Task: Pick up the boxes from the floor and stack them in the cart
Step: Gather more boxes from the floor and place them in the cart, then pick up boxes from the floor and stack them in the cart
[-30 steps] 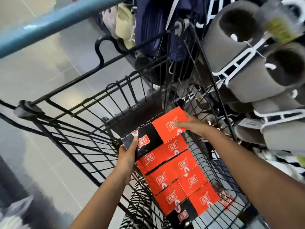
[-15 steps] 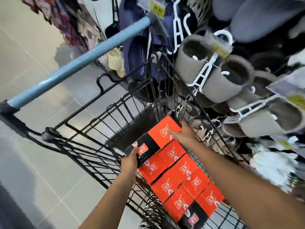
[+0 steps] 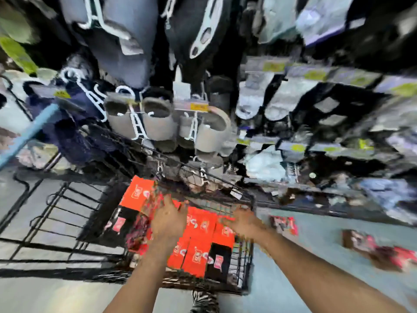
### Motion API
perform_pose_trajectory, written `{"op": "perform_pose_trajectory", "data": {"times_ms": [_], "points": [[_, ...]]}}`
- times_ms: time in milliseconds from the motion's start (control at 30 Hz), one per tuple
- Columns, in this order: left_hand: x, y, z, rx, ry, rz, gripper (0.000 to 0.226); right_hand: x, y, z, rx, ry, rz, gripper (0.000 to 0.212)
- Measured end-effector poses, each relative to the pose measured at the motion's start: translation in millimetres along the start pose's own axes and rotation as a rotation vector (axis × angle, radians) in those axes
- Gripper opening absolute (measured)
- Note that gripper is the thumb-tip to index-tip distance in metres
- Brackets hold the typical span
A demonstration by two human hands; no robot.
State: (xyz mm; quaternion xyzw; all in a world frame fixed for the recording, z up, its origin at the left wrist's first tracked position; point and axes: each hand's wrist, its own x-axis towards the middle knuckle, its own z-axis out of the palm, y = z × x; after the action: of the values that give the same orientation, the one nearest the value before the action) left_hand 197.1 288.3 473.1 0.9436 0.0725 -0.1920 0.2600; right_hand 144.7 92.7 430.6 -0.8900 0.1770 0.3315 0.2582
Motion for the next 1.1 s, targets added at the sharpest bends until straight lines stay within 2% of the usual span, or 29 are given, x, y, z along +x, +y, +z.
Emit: {"op": "perform_pose_trajectory", "data": {"times_ms": [100, 267, 400, 600, 767, 833, 967, 1100], "points": [[-39, 53, 30, 0.140, -0.144, 0.183, 0.047, -53, 73, -5, 0.174, 0.005, 0.102, 0.065], [-120, 137, 97, 0.311, -0.314, 0.441, 0.049, -156, 206, 1, 0.447, 0.133, 0.258, 0.062], [-186, 200, 159, 0.487, -0.484, 0.612, 0.052, -236, 312, 24, 0.640, 0.198, 0.433, 0.069], [-274, 259, 252, 0.762, -0.652, 0.819, 0.052, -321, 418, 82, 0.909, 0.291, 0.635, 0.053], [-295, 283, 324, 0.891, -0.696, 0.946, 0.056, -340, 468, 121, 1.059, 0.269, 0.778, 0.055], [-295, 293, 352, 0.963, -0.692, 0.992, 0.058, -334, 489, 132, 1.090, 0.270, 0.808, 0.050], [-271, 320, 429, 1.005, -0.708, 1.086, 0.057, -298, 543, 145, 1.116, 0.252, 0.882, 0.045], [-236, 359, 522, 1.101, -0.708, 1.123, 0.067, -247, 608, 142, 1.179, 0.237, 0.938, 0.044]]}}
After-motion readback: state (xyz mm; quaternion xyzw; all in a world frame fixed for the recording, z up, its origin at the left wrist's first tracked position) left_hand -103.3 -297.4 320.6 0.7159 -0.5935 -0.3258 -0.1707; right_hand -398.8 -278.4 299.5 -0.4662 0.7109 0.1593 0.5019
